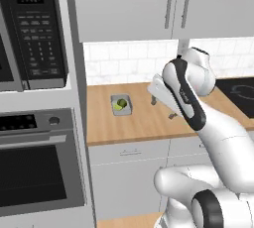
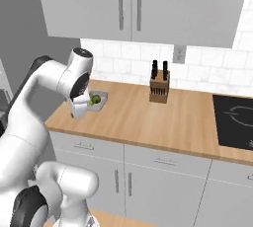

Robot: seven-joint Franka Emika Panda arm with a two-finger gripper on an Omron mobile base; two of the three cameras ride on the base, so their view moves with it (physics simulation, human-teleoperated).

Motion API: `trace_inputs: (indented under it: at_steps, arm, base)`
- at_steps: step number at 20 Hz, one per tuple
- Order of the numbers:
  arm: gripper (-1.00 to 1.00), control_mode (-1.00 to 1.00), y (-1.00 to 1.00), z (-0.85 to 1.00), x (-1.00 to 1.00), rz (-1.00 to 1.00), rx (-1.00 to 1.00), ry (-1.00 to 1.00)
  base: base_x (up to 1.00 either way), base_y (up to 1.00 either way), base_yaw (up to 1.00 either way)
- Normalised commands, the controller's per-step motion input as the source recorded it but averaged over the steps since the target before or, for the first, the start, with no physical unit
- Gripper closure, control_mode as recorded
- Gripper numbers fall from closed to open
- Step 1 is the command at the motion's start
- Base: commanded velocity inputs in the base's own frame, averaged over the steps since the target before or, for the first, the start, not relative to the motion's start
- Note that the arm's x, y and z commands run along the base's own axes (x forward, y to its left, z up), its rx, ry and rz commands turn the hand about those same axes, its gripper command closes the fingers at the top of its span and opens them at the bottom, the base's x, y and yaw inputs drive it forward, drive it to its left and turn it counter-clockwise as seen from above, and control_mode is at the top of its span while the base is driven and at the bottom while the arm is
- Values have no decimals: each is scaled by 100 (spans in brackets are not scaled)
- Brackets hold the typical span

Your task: Take the meat container that has the shrimp and place it on the second highest rack of the freezer. Then take the vegetable container that has the lemon wedge and lime and place it on the highest rack of the freezer.

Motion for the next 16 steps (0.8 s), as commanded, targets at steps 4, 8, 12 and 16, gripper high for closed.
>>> trace_inputs:
  at_steps: [4,8,12,16]
  arm:
    - [-100,-100,-2,-41,87,-5,0,21]
    - [-100,-100,0,-40,64,-4,0,7]
    - [-100,-100,0,-49,41,-5,0,0]
    - [-100,-100,19,-50,15,-7,-1,0]
  base:
    - [0,0,0]
    - [0,0,0]
    - [0,0,0]
    - [0,0,0]
